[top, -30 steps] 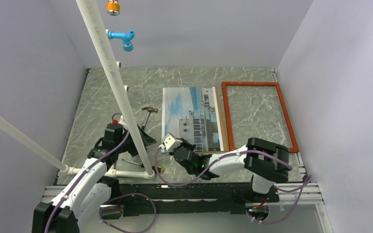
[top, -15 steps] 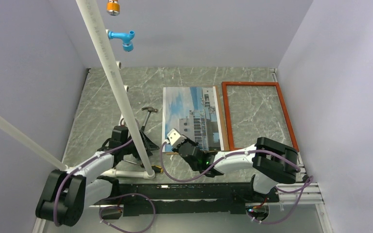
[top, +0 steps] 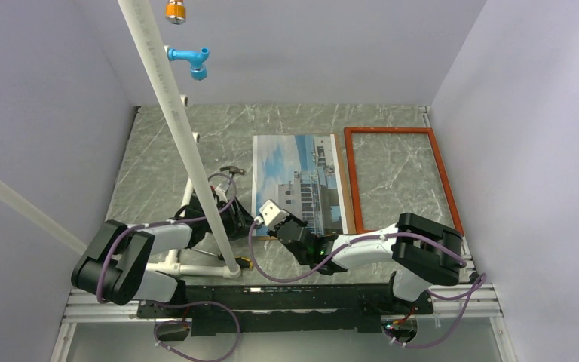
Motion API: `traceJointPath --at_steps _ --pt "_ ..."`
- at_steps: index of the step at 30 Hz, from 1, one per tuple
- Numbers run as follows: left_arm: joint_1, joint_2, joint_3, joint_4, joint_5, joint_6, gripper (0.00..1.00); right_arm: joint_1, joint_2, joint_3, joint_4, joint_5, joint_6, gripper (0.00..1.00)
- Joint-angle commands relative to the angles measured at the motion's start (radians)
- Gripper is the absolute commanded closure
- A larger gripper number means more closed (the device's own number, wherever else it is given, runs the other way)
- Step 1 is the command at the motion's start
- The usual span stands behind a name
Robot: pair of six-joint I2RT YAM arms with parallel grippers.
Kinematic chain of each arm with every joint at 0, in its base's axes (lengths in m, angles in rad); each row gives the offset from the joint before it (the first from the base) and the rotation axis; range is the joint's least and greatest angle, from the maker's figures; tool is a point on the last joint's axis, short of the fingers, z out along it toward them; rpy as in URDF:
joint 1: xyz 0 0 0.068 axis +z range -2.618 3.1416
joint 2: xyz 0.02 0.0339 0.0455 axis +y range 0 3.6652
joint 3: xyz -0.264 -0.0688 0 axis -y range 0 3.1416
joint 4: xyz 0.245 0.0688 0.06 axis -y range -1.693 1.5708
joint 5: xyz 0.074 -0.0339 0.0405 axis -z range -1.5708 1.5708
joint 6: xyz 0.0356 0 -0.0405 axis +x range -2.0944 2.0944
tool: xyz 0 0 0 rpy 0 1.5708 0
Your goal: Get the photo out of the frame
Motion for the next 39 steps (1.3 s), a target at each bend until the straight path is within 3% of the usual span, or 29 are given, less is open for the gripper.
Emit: traceJointPath --at_steps 1,11,23,27,29,39 --pt "-0.006 -0.014 0.031 0.049 -0.020 -0.013 0.49 -0.005 -0.025 -0.002 0.014 -0.013 0.030 1.00" --pt "-0.008 0.004 0.061 0.100 0.015 -0.053 0.65 -0.006 -0.023 0.002 0.009 -0.020 0.033 1.00" --pt "-0.014 0.051 0.104 0.027 -0.043 -0.017 0.71 -0.006 -0.023 0.004 0.005 -0.029 0.034 1.00" --pt "-0.015 0.077 0.124 0.010 -0.053 0.000 0.89 -0.007 -0.031 -0.001 0.005 -0.030 0.035 1.00" --pt "-0.015 0.070 0.139 -0.024 -0.067 0.016 0.99 -0.006 -0.032 -0.001 0.004 -0.028 0.034 1.00" --pt "-0.015 -0.165 0.195 -0.383 -0.151 0.128 1.00 -0.013 -0.025 0.004 0.001 -0.029 0.037 1.00"
